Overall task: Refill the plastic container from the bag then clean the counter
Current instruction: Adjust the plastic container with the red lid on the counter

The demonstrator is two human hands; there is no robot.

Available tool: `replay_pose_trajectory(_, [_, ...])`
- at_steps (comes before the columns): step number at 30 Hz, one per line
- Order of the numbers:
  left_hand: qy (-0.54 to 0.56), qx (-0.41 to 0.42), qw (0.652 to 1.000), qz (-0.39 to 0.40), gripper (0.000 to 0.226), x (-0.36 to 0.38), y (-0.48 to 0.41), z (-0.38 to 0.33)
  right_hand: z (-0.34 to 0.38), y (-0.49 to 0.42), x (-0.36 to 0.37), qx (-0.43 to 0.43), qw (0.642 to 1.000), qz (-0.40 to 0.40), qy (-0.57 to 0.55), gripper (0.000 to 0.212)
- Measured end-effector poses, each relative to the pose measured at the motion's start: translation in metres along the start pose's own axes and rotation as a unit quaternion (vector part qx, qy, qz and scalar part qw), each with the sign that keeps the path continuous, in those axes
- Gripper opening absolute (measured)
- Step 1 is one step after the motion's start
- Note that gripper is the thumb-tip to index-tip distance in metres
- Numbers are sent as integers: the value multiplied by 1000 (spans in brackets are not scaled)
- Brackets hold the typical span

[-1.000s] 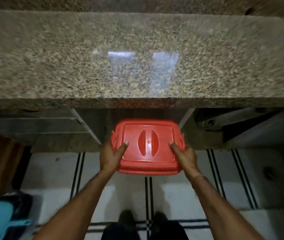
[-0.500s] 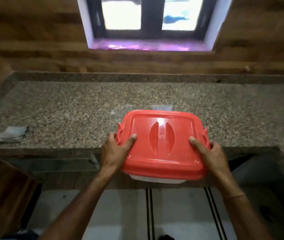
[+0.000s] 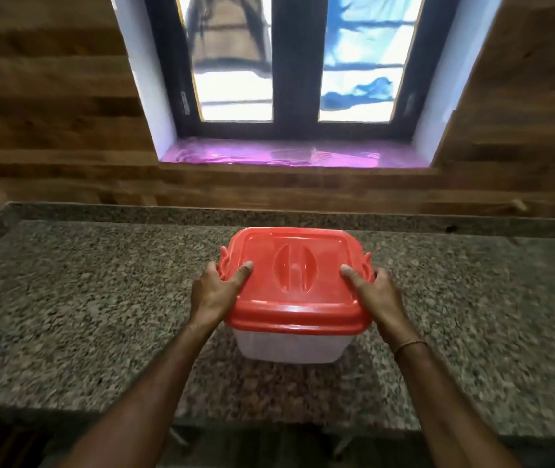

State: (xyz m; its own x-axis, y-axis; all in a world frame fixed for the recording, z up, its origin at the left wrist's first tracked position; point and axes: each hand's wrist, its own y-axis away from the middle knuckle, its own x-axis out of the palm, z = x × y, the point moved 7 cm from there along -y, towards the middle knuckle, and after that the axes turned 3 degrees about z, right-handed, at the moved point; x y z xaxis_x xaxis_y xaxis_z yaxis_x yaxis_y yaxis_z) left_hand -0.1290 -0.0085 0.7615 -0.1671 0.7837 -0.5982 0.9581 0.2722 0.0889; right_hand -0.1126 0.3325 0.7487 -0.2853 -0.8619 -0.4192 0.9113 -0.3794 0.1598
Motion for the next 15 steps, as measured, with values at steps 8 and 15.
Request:
replay_pose_trajectory(8, [62, -78, 995, 22, 70, 16, -84, 8, 24, -86, 32, -45, 993, 43, 102, 77])
replay_pose_trajectory(15, [172, -124, 977, 35, 61, 20, -108, 34, 28, -99, 41, -38, 991, 65, 112, 67])
